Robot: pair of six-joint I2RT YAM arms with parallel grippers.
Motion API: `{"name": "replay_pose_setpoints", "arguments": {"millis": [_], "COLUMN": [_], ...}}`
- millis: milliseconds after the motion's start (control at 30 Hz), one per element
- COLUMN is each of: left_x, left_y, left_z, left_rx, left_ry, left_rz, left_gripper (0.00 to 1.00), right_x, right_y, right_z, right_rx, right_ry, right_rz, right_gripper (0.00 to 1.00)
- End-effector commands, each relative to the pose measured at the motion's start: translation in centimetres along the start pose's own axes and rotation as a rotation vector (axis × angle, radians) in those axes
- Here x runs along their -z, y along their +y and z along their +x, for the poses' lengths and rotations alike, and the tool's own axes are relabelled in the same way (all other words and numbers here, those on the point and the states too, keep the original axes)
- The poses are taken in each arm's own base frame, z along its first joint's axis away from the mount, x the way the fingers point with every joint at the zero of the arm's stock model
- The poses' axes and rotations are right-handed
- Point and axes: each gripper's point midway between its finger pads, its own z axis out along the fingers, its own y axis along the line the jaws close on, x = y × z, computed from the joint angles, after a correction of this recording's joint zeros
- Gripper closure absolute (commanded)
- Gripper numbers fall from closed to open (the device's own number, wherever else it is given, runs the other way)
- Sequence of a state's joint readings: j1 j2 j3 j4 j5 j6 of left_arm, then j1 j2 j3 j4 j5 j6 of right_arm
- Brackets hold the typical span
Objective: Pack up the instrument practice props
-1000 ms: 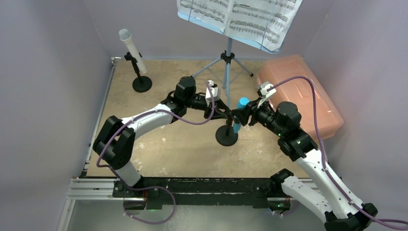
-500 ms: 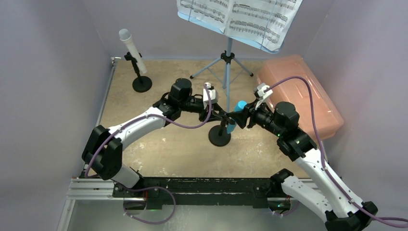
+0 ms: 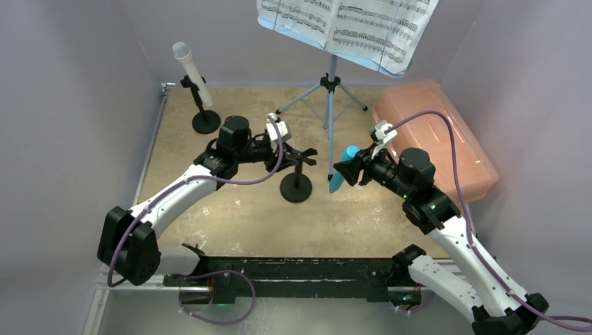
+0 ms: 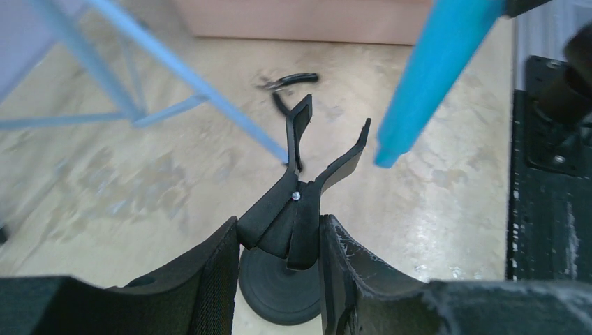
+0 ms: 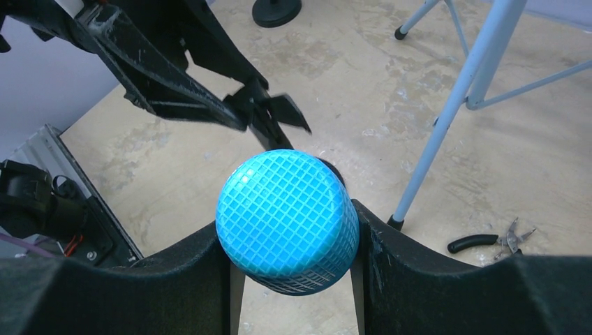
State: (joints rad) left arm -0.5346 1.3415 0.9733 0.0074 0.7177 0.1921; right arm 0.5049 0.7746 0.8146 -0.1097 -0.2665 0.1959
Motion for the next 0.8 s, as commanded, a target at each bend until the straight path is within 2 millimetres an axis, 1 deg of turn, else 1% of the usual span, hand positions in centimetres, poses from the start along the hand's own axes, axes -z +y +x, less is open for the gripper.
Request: {"name": "replay_pose_setpoints", "arguments": {"millis": [0, 100, 200, 400, 433, 500, 567, 633, 667, 767], "left_x": [3.3, 5.4, 7.9, 13.1, 13.6, 13.8, 13.5, 13.1, 13.0, 13.2], "left_y": [3.6, 5.9, 8.1, 11.6, 11.8, 12.0, 11.9, 11.7, 11.6, 11.4], "left_z": [-2.2, -1.7, -0.7, 1.3, 1.5, 1.7, 1.8, 1.9, 1.9, 1.6], "left_rx": [-0.012, 0.019, 0.053, 0.132, 0.138, 0.147, 0.153, 0.161, 0.161, 0.163], "left_ry": [-0.056, -0.042, -0.017, 0.001, 0.003, 0.004, 0.003, 0.0, 0.0, -0.009], "left_rz": [-0.229, -0.399, -0.578, -0.908, -0.939, -0.96, -0.943, -0.923, -0.915, -0.915], "left_gripper": [1.0, 1.0, 1.0, 1.0, 1.0, 1.0, 0.89, 0.72, 0.66, 0.56], "right_x": [0.4, 0.4, 0.2, -0.1, -0.1, -0.1, -0.1, -0.1, -0.1, 0.1], "right_y": [0.2, 0.2, 0.2, 0.3, 0.3, 0.3, 0.3, 0.2, 0.2, 0.1], "right_z": [-2.5, -2.6, -2.6, -2.5, -2.4, -2.4, -2.3, -2.3, -2.2, -2.2], "right_rx": [0.014, 0.013, 0.011, 0.012, 0.011, 0.011, 0.012, 0.011, 0.009, 0.011], "right_ry": [-0.096, -0.104, -0.107, -0.107, -0.105, -0.104, -0.103, -0.103, -0.103, -0.107], "right_rz": [0.008, 0.006, 0.004, -0.006, -0.006, -0.008, -0.008, -0.006, -0.001, 0.005], "right_gripper": [0.8, 0.8, 0.81, 0.81, 0.8, 0.8, 0.8, 0.8, 0.8, 0.79]}}
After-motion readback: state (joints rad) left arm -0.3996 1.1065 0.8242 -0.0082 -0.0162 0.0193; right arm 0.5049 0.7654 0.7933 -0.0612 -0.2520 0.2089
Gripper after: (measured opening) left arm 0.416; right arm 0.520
